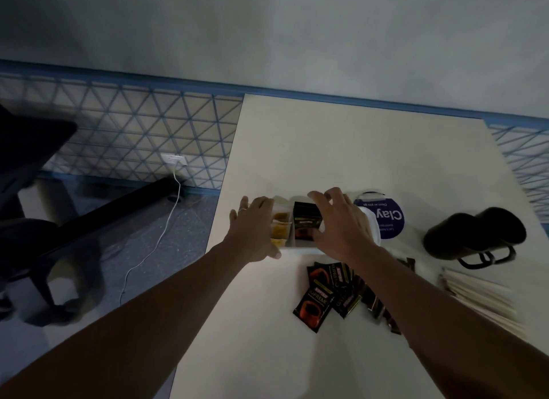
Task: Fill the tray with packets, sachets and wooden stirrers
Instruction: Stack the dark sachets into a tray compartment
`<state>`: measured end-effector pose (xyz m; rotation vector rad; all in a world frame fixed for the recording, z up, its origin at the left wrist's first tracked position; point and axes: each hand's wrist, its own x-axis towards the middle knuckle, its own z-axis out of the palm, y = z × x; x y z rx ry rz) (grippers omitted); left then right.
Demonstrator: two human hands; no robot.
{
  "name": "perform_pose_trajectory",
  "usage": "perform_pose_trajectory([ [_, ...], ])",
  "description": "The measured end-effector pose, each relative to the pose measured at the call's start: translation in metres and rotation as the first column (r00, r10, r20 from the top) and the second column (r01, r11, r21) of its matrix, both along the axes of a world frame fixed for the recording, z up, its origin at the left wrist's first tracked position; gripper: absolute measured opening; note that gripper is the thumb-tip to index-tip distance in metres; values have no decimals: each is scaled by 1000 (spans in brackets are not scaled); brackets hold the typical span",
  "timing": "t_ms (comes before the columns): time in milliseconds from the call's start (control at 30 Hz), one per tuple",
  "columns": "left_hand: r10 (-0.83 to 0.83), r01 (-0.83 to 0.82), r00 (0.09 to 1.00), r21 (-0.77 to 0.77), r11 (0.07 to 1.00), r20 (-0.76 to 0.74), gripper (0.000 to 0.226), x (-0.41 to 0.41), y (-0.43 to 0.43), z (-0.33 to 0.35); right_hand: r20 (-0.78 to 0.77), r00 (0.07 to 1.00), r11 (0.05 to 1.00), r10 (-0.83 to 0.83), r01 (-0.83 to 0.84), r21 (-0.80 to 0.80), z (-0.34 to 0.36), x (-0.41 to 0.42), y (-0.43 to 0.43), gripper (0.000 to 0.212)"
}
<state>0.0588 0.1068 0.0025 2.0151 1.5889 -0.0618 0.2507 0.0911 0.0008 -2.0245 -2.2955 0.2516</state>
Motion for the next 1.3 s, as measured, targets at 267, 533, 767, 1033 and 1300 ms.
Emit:
perform_pose_trajectory([
  [267,80,-180,943,292,939,322,60,25,-28,19,-197,977,979,-78,112,171,0,29,-42,36],
  [533,47,-83,940,90,993,339,12,53,-81,-2,-280,947,976,-158,193,104,-13,51,-93,7],
  [767,89,-88,996,-39,995,10,52,66,-124,-37,-300,867,917,-397,361,-171,-49,55,-124,28],
  [1033,217,-216,975,-18,976,50,56,75,-148,-50,-366,768,851,-526,475,-224,-60,38,-124,32],
  [1300,219,-228,968,58,972,125,26,72,-145,-48,-410,706,816,-578,515,-263,-57,35,-113,23],
])
